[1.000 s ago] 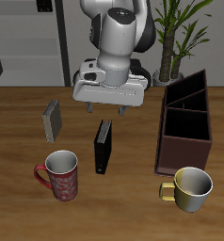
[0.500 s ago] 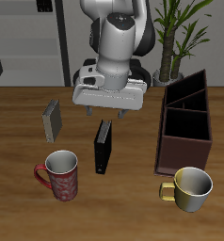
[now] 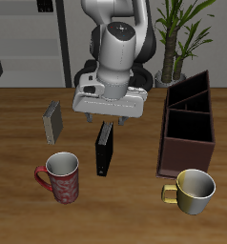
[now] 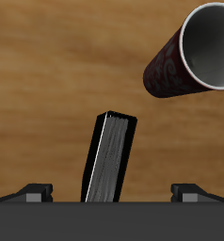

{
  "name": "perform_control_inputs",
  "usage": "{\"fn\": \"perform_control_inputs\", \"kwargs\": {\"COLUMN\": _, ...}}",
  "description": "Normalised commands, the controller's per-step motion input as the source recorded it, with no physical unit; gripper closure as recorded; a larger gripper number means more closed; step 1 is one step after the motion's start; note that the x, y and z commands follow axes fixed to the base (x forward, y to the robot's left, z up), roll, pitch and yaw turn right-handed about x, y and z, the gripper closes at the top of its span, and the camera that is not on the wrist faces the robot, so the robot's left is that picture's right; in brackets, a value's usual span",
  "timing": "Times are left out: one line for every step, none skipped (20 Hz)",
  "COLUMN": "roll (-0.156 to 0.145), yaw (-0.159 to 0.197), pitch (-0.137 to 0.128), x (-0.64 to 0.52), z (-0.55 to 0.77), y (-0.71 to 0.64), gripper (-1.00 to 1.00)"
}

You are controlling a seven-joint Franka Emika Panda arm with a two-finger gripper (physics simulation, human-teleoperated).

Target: Place the black book into the left desk caddy's front compartment

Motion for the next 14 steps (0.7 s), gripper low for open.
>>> {"fn": "perform_control_inputs", "kwargs": {"roll": 0.002, "yaw": -0.051, "pitch": 0.027, "x": 0.0, "z": -0.17, "y": -0.12, "gripper": -1.0}}
{"fn": "perform_control_inputs", "kwargs": {"roll": 0.0, "yaw": 0.0, "pitch": 0.0, "x": -0.08, "z": 0.01, "y": 0.15, "gripper": -1.0}}
{"fn": "perform_control_inputs", "kwargs": {"roll": -0.022, "yaw": -0.018, "pitch": 0.01, "x": 0.05, "z": -0.14, "y": -0.14, "gripper": -1.0}}
{"fn": "perform_control_inputs", "kwargs": {"roll": 0.007, "yaw": -0.02, "pitch": 0.038, "x": 0.06, "z": -0.24, "y": -0.12, "gripper": -1.0}}
{"fn": "perform_control_inputs", "kwargs": {"roll": -0.026, "yaw": -0.02, "pitch": 0.024, "x": 0.04, "z": -0.17, "y": -0.08, "gripper": -1.0}}
{"fn": "perform_control_inputs", "kwargs": {"roll": 0.011, "yaw": 0.0, "pitch": 0.013, "x": 0.0, "z": -0.14, "y": 0.01, "gripper": -1.0}}
{"fn": "perform_control_inputs", "kwargs": {"roll": 0.0, "yaw": 0.0, "pitch": 0.0, "x": -0.07, "z": 0.01, "y": 0.15, "gripper": -1.0}}
{"fn": "perform_control_inputs", "kwargs": {"roll": -0.002, "yaw": -0.029, "pitch": 0.044, "x": 0.09, "z": -0.27, "y": -0.04, "gripper": -1.0}}
{"fn": "perform_control_inputs", "kwargs": {"roll": 0.005, "yaw": 0.005, "pitch": 0.01, "x": -0.02, "z": -0.1, "y": 0.1, "gripper": -1.0}}
{"fn": "perform_control_inputs", "kwargs": {"roll": 0.005, "yaw": -0.012, "pitch": 0.045, "x": 0.1, "z": -0.32, "y": -0.06, "gripper": -1.0}}
{"fn": "perform_control_inputs", "kwargs": {"roll": -0.007, "yaw": -0.042, "pitch": 0.042, "x": 0.08, "z": -0.22, "y": -0.08, "gripper": -1.0}}
{"fn": "perform_control_inputs", "kwargs": {"roll": 0.007, "yaw": 0.008, "pitch": 0.002, "x": -0.03, "z": -0.08, "y": 0.1, "gripper": -1.0}}
{"fn": "perform_control_inputs", "kwargs": {"roll": 0.015, "yaw": -0.005, "pitch": 0.03, "x": 0.03, "z": -0.24, "y": 0.01, "gripper": -1.0}}
{"fn": "perform_control_inputs", "kwargs": {"roll": -0.023, "yaw": -0.035, "pitch": 0.04, "x": 0.09, "z": -0.29, "y": -0.06, "gripper": -1.0}}
